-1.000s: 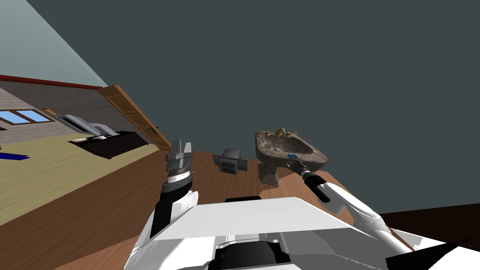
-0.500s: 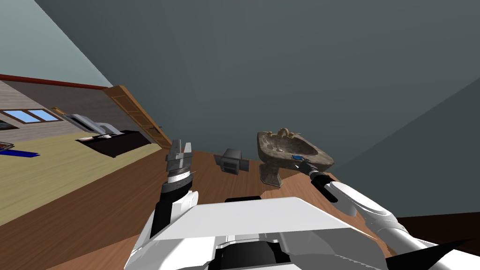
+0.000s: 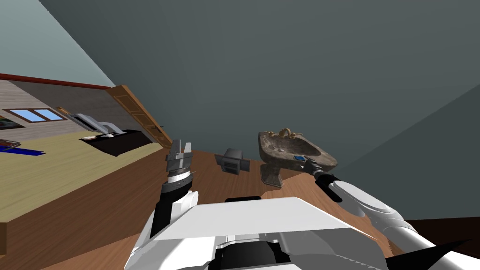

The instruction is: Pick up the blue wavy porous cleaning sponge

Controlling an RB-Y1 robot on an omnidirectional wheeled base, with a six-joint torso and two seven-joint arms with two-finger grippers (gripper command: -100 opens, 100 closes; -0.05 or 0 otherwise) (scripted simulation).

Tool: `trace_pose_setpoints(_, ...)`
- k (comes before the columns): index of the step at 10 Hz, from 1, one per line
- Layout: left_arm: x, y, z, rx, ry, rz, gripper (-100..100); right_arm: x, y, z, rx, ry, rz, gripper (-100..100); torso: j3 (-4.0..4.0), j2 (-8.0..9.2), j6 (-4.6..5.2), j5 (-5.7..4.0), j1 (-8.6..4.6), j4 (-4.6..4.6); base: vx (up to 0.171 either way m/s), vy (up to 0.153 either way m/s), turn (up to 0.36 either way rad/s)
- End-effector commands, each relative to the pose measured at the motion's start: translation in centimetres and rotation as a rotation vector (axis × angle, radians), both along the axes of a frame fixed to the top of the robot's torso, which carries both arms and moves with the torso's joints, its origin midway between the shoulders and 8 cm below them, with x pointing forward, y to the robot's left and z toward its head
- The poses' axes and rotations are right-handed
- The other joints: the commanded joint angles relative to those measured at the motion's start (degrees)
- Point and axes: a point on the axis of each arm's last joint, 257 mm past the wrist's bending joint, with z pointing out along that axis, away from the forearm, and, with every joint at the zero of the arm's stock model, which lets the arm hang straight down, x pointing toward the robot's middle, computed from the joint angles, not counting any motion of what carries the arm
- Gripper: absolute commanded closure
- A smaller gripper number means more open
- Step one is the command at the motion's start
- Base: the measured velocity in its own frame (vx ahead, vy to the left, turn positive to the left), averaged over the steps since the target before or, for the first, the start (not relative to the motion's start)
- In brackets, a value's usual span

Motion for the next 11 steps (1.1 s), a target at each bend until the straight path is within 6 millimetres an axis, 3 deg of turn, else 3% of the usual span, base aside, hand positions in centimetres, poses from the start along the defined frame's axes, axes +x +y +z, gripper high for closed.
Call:
trace_pose_setpoints(1,0.00,0.00,0.00,0.000,0.000,0.000,0,0.28,-0.16,-0.03,-0.002,-0.001,0.011,-100,0.00,0.00,0.00,0.00,0.00,0.00,0.034,0.013,-0.080)
trace_pose_setpoints(10,0.00,0.00,0.00,0.000,0.000,0.000,0,1.08,-0.58,-0.42,-0.001,0.000,0.048,-100,-0.09,-0.15,0.00,0.00,0.02,-0.04,0.047,0.015,-0.049)
trace_pose_setpoints(11,0.00,0.00,0.00,0.000,0.000,0.000,0,1.08,-0.56,-0.45,0.000,0.001,0.050,100,-0.06,-0.10,-0.04,-0.01,-0.01,-0.02,-0.004,0.006,-0.014)
